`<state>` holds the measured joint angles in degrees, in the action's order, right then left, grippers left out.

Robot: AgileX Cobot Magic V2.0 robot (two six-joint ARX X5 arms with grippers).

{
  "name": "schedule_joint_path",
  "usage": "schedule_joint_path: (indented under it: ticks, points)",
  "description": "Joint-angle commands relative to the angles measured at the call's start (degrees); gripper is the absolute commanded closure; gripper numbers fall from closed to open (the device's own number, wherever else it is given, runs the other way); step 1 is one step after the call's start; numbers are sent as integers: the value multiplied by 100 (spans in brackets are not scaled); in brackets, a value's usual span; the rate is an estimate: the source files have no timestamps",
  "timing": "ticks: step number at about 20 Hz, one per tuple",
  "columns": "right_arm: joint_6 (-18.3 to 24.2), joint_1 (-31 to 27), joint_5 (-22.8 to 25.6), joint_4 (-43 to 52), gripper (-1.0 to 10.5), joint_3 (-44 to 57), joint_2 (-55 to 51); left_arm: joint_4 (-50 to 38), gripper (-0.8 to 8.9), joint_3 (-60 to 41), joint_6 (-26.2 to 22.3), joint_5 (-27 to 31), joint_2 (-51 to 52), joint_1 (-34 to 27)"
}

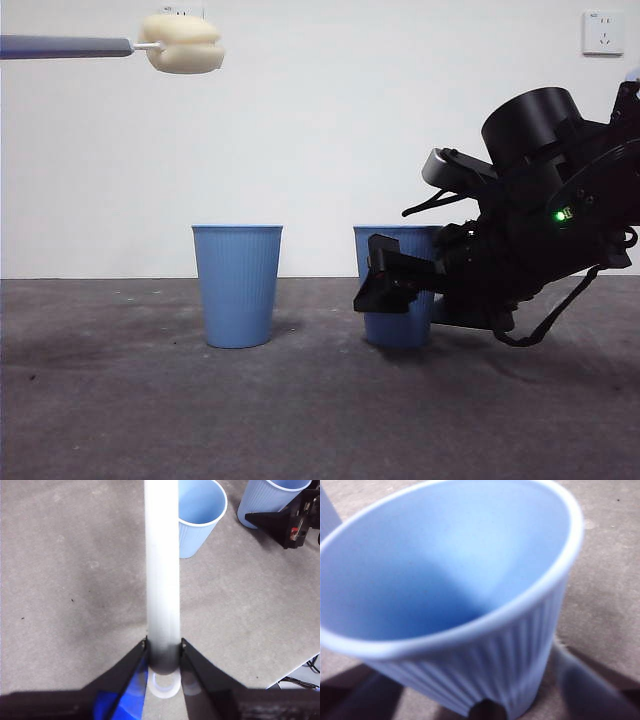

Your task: Pick up the cup brush,pick up the cup,insert the brush into the cup,clean the cup,put the cup brush back,put the cup back to the fixed position on the table

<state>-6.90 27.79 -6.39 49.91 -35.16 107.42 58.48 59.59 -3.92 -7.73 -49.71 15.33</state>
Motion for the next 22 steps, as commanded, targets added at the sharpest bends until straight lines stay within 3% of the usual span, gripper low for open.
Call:
schedule_joint_path:
  ticks: [1, 5, 8, 11, 14, 17, 22]
  points:
    - [-39, 39, 22, 37, 716, -28, 74, -22, 822, -2, -66, -20, 24, -13]
    - [24, 39, -28, -70, 948, -28, 74, 61, 822, -2, -85, -20, 24, -13]
    - [57, 39, -223, -79, 959, -28, 52, 81, 822, -2, -136, -20, 24, -13]
    - [181, 44, -284, -981, 959, -28, -461, 249, 822, -2, -350, -15, 22, -13]
    - [734, 70, -280, -2612, 959, -96, -1512, 400, 822, -2, -501, -13, 24, -2]
    - [1370, 122, -240, -5204, 960, -551, -2723, 542, 822, -2, -669, -13, 22, 129]
    - [2251, 245, -79, -8550, 960, -1515, -3324, 1036, 822, -2, -1086, 66, 22, 680]
